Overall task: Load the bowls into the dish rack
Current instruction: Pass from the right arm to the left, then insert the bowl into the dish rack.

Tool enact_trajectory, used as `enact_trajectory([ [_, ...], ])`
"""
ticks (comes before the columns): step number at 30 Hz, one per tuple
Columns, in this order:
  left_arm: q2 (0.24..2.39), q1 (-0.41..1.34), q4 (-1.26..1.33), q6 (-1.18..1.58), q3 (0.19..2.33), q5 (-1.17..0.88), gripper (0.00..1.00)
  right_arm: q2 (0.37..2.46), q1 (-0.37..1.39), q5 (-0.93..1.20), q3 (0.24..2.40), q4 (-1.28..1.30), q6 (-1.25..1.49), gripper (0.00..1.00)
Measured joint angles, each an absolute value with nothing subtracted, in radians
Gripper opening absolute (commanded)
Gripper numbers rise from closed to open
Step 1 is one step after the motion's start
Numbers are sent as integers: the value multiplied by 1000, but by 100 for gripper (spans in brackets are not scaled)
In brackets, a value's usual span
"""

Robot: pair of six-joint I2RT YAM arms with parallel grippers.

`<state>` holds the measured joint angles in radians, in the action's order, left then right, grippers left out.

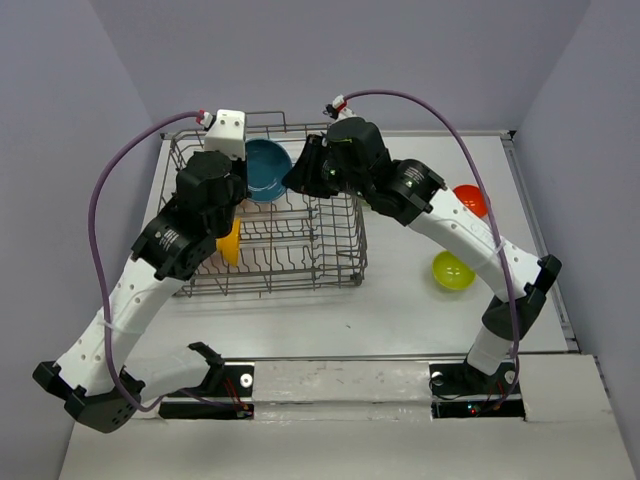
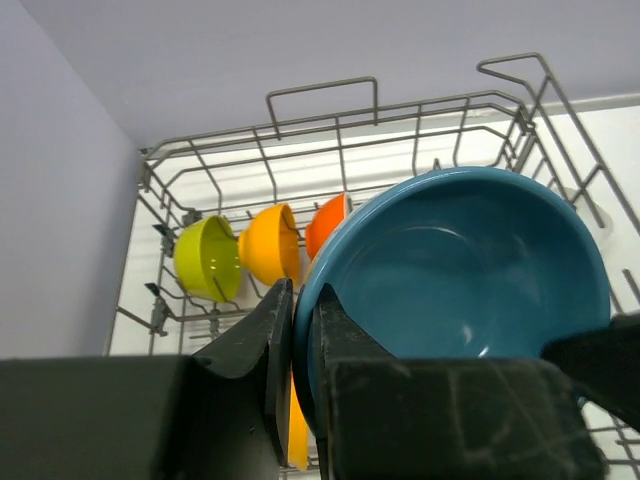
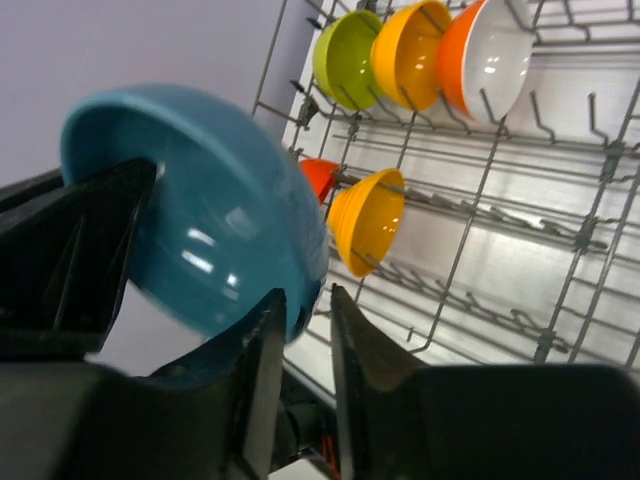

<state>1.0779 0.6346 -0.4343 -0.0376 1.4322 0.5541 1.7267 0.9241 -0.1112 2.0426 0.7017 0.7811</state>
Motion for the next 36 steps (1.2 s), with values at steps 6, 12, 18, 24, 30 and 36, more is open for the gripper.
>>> enact_trajectory([
  [6, 1103, 616, -447, -51, 1430, 618, 0, 1678, 945, -92, 2025, 698, 771, 48],
  [12, 1118, 614, -456, -53, 1428, 636, 0, 1632, 952, -103, 2025, 680, 748, 49],
  [18, 1163, 647, -493, -53, 1430, 751, 0, 1610, 951, -199, 1993, 682, 702, 49],
  [24, 1315, 745, -599, -39, 1470, 986, 0, 1508, 951, -381, 1924, 682, 631, 49],
  [30, 1441, 811, -741, 41, 1493, 1195, 0, 1414, 951, -524, 1862, 680, 587, 49],
  [36, 1454, 827, -754, 41, 1440, 1345, 0, 1387, 951, -601, 1797, 679, 566, 50],
])
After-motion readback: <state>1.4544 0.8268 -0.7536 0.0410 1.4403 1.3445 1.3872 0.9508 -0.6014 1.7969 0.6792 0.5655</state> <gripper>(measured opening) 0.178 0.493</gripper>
